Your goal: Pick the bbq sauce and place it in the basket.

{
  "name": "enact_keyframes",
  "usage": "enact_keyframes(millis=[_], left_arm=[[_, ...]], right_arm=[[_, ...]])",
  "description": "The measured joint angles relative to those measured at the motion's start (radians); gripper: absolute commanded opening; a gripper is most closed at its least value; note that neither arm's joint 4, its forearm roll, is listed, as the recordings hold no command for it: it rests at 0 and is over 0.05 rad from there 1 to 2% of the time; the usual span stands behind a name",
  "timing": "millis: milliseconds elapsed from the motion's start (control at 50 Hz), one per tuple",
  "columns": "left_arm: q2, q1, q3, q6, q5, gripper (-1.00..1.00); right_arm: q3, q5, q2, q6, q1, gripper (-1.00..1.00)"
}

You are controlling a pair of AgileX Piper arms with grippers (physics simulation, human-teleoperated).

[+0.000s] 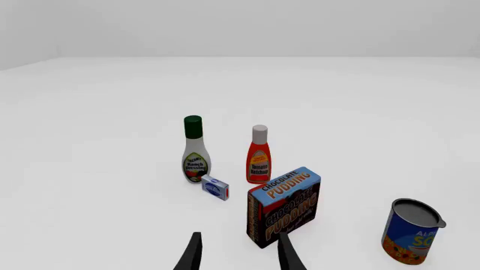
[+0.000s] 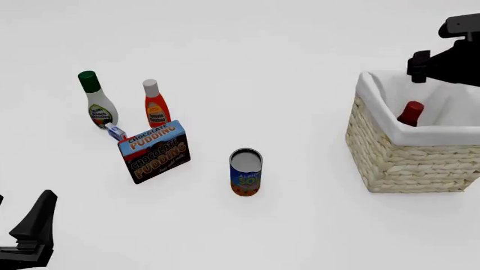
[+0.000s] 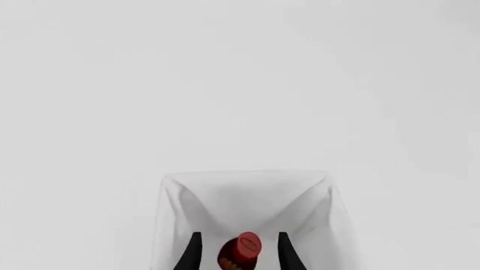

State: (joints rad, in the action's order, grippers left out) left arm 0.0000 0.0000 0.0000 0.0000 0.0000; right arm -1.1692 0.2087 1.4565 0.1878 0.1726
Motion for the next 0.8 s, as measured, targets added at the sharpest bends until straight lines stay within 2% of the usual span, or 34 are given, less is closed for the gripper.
enact_keyframes(millis=[800], left_arm=[[0.000, 0.000, 0.000, 0.000, 0.000, 1.00]], right_arm=[[-0.004, 0.109, -0.272, -0.025, -0.078, 1.00]])
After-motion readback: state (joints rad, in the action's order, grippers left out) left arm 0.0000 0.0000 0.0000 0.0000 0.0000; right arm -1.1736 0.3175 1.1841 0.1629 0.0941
